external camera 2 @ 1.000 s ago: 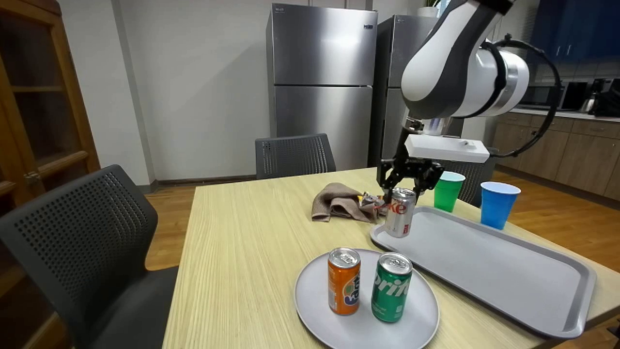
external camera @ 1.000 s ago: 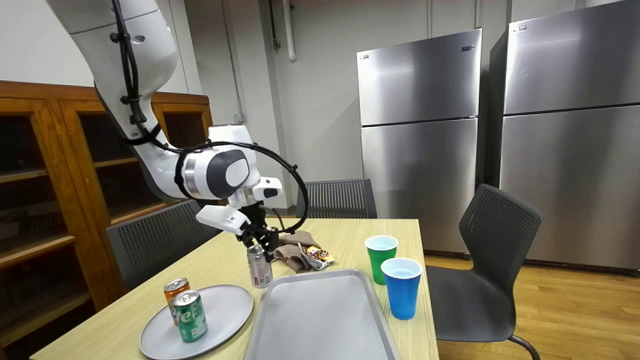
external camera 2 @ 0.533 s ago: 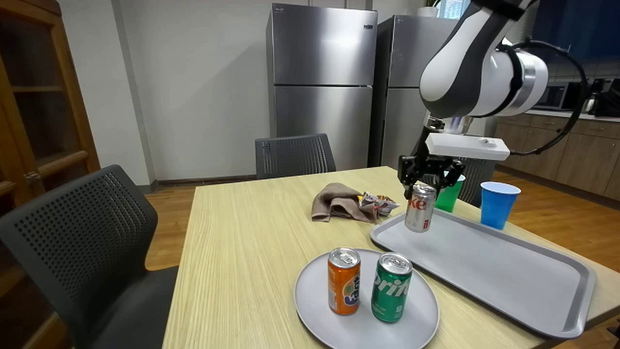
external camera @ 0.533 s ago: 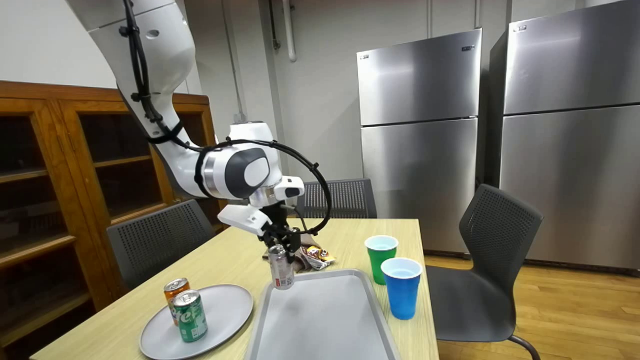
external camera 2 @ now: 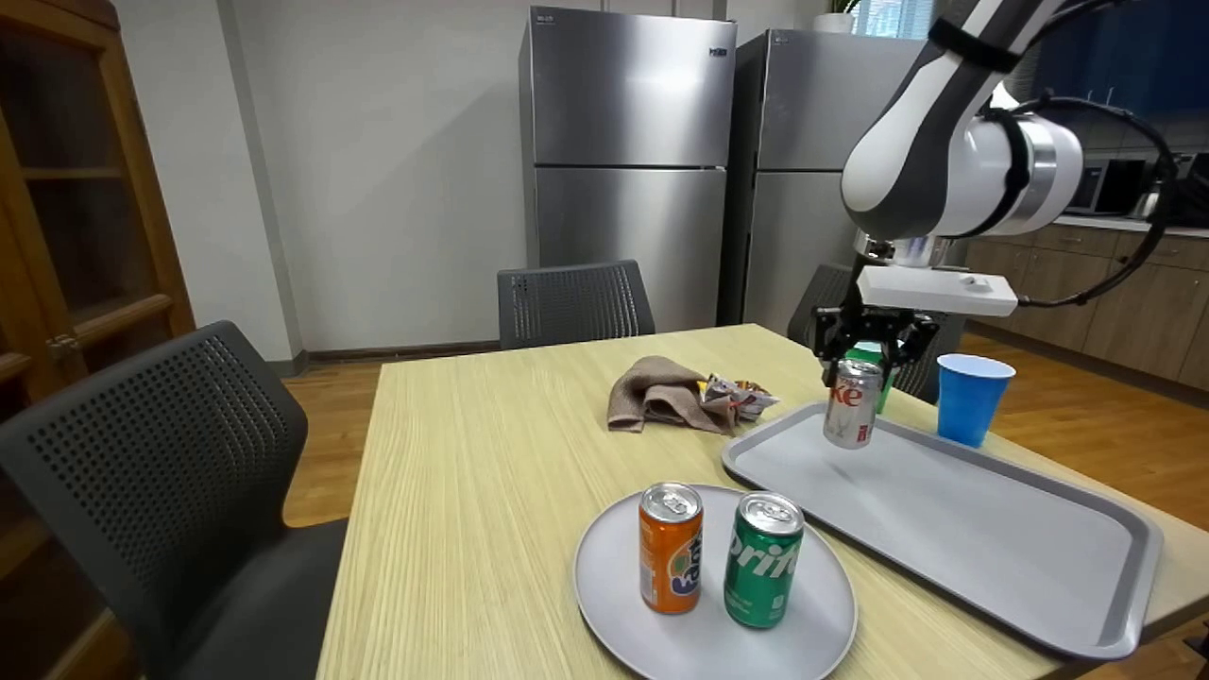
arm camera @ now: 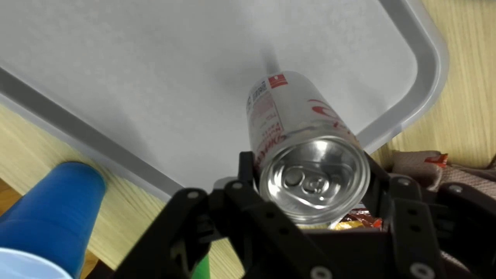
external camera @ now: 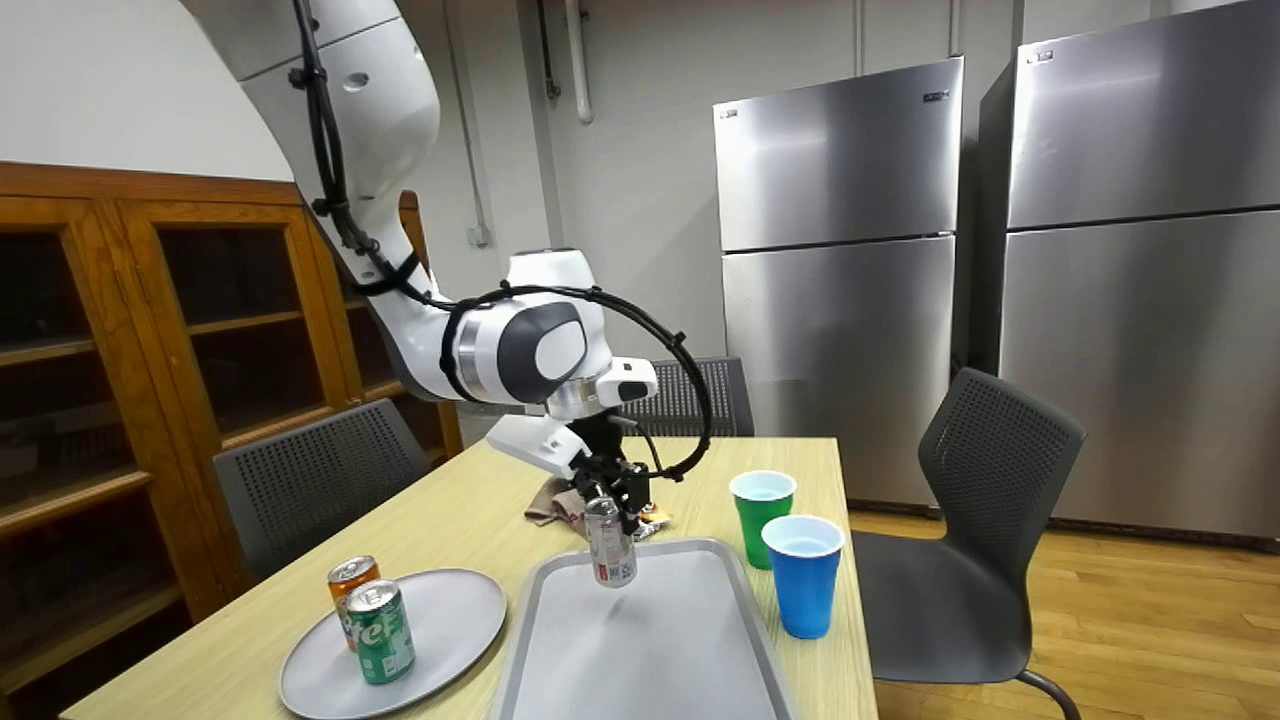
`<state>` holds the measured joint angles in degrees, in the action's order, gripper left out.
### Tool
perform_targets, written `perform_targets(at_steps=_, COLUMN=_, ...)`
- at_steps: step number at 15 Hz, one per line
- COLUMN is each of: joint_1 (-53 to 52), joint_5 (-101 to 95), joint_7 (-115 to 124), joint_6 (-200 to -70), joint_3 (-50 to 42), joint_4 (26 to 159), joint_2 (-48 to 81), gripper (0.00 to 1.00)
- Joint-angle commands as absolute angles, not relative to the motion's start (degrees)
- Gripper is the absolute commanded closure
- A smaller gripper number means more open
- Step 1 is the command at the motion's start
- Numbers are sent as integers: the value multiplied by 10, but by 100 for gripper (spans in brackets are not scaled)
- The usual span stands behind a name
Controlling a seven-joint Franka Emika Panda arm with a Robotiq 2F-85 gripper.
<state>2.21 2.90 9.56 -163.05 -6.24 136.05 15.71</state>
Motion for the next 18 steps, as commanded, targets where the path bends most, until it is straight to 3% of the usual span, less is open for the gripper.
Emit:
perform_targets(at_steps=1, joint_1=26, joint_5=18, joint_7=99, joint_6=-1625, joint_3=-81, joint_4=1323, joint_2=187, gripper=61)
perform_targets(at_steps=13, joint_1=19, joint_5=19, joint_7=110, joint_6=-1617, joint_3=-109, joint_4=1277, joint_2=245, gripper=61)
perform_targets(at_steps=14, joint_1=19, joint_5=18, joint_7=109, joint_6=-1614, joint_3=-109, joint_4=1279, joint_2=241, gripper=28)
perform_targets(at_steps=15, joint_1=20, joint_5=19, joint_7=107, joint_6=-1615, joint_3=-108, joint_4=1283, joint_2=232, gripper=9)
perform_targets(at_steps=18, joint_1=18, joint_5=18, joint_7=106, joint_6=-1613, joint_3=-108, joint_4=1294, joint_2=206, gripper=0)
